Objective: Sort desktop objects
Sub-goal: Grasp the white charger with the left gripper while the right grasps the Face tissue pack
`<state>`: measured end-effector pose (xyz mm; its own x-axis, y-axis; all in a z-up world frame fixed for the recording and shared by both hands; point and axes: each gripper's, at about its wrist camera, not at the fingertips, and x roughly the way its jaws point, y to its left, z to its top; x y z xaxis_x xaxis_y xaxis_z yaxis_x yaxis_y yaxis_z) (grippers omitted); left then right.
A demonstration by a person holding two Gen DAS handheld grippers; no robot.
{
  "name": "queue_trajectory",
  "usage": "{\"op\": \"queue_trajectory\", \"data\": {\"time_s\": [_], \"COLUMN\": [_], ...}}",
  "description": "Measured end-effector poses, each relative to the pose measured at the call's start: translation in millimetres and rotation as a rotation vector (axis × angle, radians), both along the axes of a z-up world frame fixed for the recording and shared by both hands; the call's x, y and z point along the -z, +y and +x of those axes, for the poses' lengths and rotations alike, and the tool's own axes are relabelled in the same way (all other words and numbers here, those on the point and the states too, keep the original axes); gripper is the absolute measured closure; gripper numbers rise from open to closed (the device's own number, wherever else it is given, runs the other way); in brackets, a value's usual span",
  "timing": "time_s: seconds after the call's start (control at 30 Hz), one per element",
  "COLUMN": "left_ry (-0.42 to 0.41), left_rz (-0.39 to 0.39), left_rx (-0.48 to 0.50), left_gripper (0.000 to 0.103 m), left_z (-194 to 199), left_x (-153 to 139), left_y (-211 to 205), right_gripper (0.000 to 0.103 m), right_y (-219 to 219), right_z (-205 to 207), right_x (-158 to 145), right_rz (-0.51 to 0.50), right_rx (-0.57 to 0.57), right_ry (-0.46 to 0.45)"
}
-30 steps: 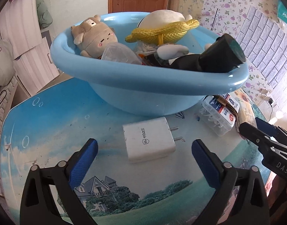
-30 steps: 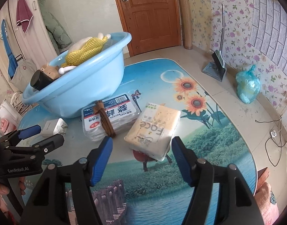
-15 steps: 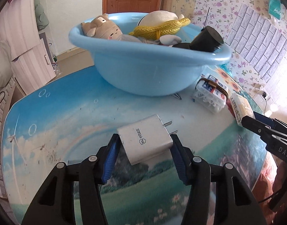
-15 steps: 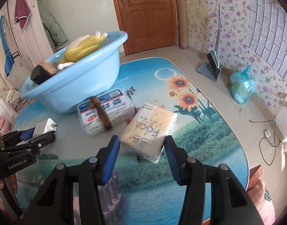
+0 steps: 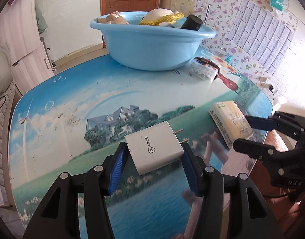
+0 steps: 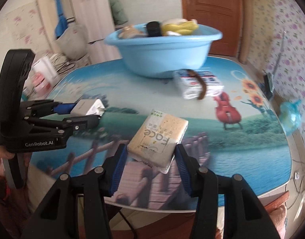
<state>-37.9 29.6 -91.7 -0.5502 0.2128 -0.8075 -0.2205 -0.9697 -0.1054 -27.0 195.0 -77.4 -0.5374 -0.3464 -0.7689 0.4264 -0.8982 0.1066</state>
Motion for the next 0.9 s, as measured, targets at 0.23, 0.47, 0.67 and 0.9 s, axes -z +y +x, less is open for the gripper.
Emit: {"op": "queue_trajectory", "data": {"time_s": [0.23,0.47,0.67,0.9], "left_ry": [-0.013,-0.001,-0.003,0.023], "left_rz": [0.000,0.003,-0.027,-0.040], "left_rx": [-0.039,-0.003,0.005,0.003], "left_gripper": [0.043,0.028,0.027,0.032], "left_z": [11.3,12.4,4.8,2.1], "left_x": [0.1,-0.8,4.4,6.1], "left_y": [-12.7,-6.8,3.1,6.1], "right_gripper": [0.054,0.050,0.044,0.044], "right_y": [6.5,32.2,38.3,48.9], "right_z": [5.8,1.3,1.4,-1.3], "right_x": [1.5,4.5,2.9,4.3], "right_rz": [-0.005,-0.028,0.034,0.010], "right_rx": [0.004,0.097,0.154,0.185], "right_ry": [-0.005,-0.032,0.001,-0.012]}}
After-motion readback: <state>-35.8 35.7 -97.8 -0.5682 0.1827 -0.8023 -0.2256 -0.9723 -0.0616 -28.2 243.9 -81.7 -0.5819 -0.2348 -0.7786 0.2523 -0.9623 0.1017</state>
